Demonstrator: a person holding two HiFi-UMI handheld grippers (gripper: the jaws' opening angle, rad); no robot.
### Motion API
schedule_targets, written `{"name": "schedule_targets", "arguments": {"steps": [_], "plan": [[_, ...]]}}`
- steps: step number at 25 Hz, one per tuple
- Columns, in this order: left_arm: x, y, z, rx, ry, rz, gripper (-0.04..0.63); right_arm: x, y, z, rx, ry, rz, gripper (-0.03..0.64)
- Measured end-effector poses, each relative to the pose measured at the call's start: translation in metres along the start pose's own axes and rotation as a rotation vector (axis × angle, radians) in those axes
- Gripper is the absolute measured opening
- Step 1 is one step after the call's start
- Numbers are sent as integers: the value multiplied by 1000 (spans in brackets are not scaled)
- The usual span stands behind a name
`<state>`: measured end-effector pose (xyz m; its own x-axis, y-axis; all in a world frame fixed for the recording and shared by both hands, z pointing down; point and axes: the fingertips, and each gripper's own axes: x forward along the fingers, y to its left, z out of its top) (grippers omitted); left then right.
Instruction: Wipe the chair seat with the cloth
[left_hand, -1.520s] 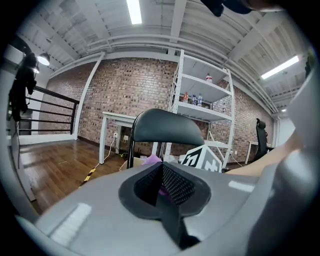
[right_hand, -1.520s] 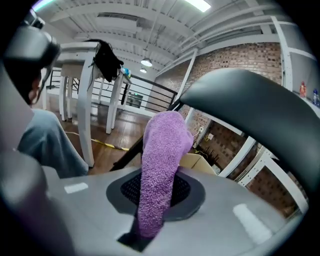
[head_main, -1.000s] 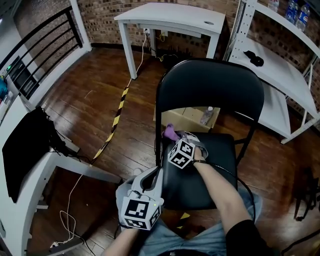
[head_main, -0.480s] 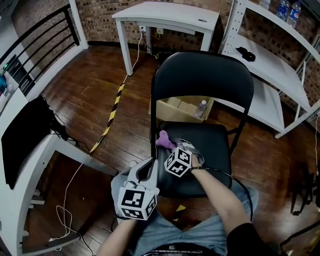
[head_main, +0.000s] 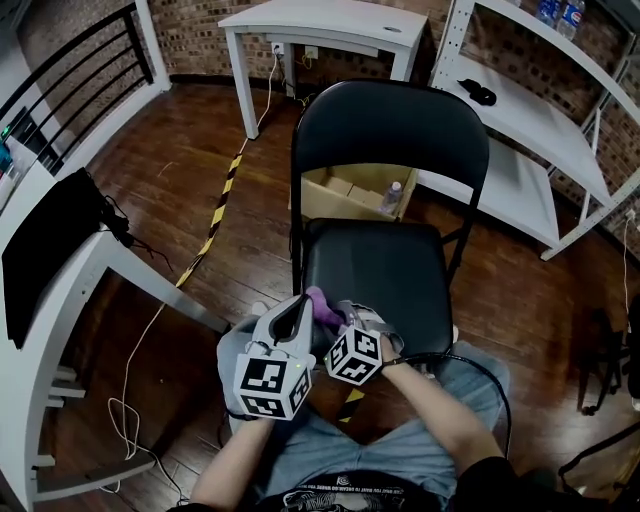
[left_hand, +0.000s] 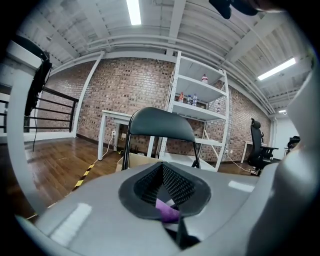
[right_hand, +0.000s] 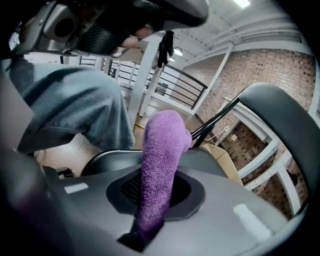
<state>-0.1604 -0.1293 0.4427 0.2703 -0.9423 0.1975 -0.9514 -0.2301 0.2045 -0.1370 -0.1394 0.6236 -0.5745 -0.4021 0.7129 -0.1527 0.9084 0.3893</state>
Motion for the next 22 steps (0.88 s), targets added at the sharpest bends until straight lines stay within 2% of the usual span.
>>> {"name": "schedule_targets", "arguments": {"steps": [10,18,22], "plan": [[-3,-15,-4,14,1,-13,5,-36,66,6,17,-66,56,46],[-2,-13,-3,15,0,-12,5,-37,66,7,17,-78,45,46],[-1,-14,4,21,-14,-18,5,-46,47,17,-10,-114,18,46]]}}
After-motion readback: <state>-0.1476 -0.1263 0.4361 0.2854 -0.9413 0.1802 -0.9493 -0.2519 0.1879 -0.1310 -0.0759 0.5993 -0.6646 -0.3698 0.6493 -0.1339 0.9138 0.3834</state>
